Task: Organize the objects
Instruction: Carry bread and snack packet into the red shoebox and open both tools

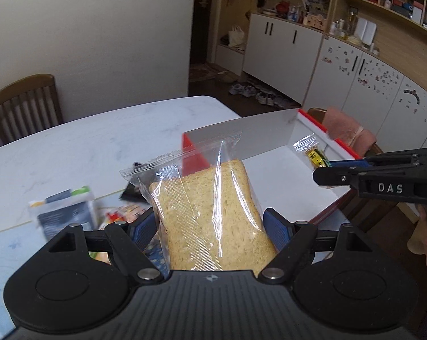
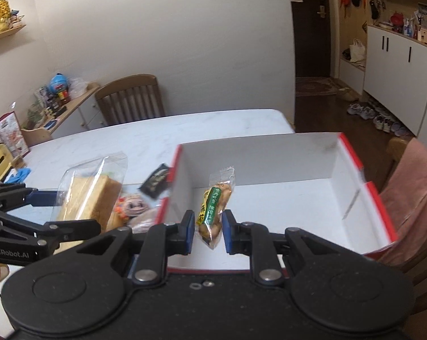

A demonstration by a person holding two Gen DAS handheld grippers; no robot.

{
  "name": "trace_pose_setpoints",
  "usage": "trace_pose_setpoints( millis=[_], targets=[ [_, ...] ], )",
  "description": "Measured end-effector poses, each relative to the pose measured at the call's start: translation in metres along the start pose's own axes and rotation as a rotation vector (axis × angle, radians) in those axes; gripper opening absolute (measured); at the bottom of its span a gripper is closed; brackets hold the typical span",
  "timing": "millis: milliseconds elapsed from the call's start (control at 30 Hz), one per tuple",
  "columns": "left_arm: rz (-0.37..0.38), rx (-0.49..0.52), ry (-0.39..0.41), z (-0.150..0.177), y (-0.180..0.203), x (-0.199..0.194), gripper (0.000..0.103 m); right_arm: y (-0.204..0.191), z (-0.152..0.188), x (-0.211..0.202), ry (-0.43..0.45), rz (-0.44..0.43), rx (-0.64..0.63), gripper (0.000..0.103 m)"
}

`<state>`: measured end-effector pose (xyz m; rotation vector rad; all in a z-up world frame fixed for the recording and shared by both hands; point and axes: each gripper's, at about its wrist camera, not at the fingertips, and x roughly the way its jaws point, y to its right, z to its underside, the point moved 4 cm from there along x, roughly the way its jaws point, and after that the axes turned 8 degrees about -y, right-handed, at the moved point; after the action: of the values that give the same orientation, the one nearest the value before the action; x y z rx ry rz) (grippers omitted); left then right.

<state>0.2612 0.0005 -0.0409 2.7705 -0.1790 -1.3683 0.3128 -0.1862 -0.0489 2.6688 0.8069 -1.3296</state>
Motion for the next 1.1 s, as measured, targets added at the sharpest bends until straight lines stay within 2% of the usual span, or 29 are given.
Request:
trace_pose_setpoints(
  millis=[300,567,733,867,1100],
  targets=[
    [0.022,0.074,-0.054,-0.047,0.042,0.049,0.08,0.049,0.001,0.021,-0.034,0.043,0.013,0.02],
    [0.004,0.082,-0.149,-0.077,0.062,0.114,0.08,0.078,-0.002,0.05,-0.092,0.085,-0.013,0.02],
    [0.018,0.11,-0.22,-0.08,0.072,0.155,0.08,0.09,-0.002,0.071,-0.16,0.083,-0.023,0.02],
    [-0.013,0.132,-0.3,-0.072,0.075,0.186,0.079,0.093,0.001,0.09,-0.235,0.091,-0.053,0.02],
    [-0.014,0.148,-0.398,-0.067,0.078,0.214,0.079,0.091,0.008,0.111,-0.336,0.11,-0.101,0.02]
  ],
)
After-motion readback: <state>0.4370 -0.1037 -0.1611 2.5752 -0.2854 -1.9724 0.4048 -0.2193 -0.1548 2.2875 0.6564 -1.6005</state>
